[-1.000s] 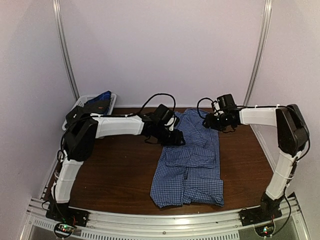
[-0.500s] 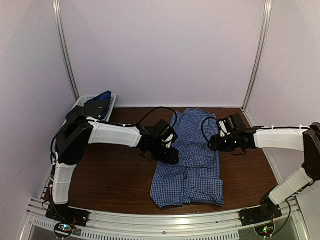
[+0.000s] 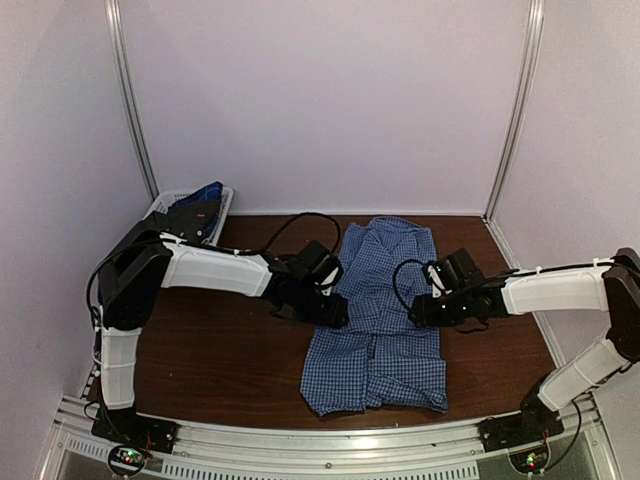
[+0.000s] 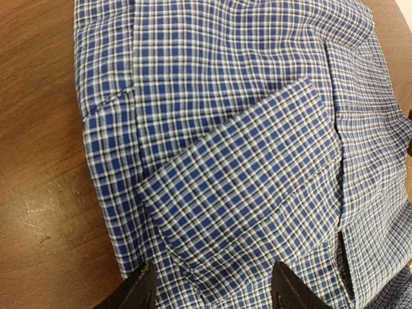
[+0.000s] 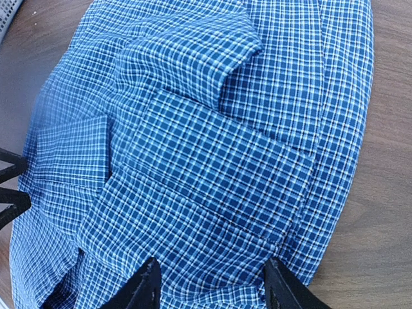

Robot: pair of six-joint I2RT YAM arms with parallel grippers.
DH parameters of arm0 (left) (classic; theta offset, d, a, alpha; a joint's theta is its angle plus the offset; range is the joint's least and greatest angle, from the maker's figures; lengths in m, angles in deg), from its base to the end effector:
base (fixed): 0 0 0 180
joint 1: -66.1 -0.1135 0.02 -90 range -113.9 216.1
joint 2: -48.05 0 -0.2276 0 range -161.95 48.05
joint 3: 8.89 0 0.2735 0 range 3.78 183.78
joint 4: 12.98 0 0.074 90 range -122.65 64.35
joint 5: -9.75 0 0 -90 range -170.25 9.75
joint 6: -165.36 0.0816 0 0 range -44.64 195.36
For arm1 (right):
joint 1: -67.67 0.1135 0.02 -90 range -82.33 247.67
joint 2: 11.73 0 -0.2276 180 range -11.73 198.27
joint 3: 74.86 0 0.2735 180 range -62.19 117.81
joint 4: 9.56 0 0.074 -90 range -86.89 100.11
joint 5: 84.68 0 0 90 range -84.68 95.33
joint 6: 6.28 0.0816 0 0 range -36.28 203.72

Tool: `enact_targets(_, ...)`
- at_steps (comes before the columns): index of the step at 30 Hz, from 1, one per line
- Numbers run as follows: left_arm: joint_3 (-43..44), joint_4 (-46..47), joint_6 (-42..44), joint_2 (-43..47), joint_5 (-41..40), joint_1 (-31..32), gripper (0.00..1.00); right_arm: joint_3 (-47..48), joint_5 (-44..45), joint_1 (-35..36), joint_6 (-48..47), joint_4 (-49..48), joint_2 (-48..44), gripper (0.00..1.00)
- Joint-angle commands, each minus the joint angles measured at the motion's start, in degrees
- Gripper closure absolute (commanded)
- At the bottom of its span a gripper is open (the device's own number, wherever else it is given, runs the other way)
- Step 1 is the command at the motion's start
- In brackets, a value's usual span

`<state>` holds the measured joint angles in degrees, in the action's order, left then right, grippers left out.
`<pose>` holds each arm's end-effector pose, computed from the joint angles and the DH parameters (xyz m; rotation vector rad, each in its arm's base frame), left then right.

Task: Fold and stack the long sleeve shirts
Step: Flatten out the crumpled shirt at the center of the board.

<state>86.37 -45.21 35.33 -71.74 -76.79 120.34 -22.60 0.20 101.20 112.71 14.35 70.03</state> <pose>0.2690 -0.3819 0.0675 0.3603 2.6926 -0.6501 0.2610 0.1817 0.0794 -0.1407 2.5842 0.5429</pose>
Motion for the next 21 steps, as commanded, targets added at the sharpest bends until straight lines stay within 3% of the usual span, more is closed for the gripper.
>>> enact_targets(1,-0.2,2.6,-0.7,0.6,-0.3,0.3,0.38,-0.8,3.1,0.8,1.9,-1.8,0.9,0.45)
enact_targets(15,5.7,2.3,0.4,-4.6,0.5,1.6,0.38,-2.8,4.1,1.7,4.2,-3.8,1.5,0.45)
enact_targets(21,6.8,-1.9,1.3,-4.5,-6.3,2.0,0.37,-1.0,4.1,3.1,4.1,-4.4,3.8,0.46)
